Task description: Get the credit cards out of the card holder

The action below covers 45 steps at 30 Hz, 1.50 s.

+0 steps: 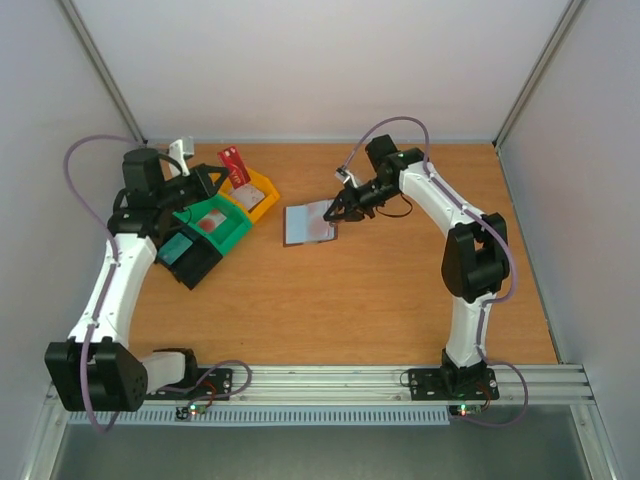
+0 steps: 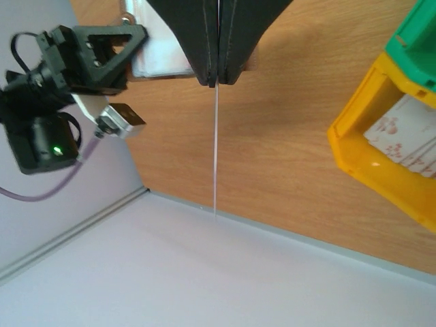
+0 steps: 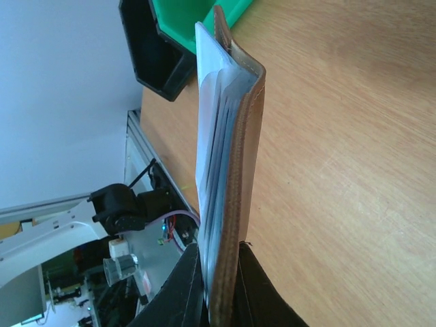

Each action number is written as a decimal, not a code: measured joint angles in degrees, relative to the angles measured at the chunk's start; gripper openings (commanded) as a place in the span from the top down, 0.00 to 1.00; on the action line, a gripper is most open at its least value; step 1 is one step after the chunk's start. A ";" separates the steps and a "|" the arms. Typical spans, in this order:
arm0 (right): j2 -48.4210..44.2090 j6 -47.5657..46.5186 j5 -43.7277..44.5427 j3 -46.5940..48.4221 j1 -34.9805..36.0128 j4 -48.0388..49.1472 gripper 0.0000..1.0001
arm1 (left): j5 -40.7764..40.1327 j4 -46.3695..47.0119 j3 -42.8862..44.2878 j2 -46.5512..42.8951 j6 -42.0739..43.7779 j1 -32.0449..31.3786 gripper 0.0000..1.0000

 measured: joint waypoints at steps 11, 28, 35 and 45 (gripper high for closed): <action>-2.10 4.07 6.86 -3.48 0.02 -0.50 0.99 | 2.36 2.62 -9.90 0.35 -7.30 4.74 1.00; -8.00 1.75 8.46 1.14 0.02 -8.81 0.99 | 8.50 -1.42 -3.61 25.03 -8.66 -8.07 1.00; -12.31 0.66 9.90 3.96 0.02 -12.37 0.99 | 9.09 -10.05 -1.97 37.03 -0.92 -13.55 1.00; -13.03 -0.70 10.86 4.59 0.02 -14.91 0.99 | 6.97 -13.38 -2.03 36.81 5.62 -14.47 1.00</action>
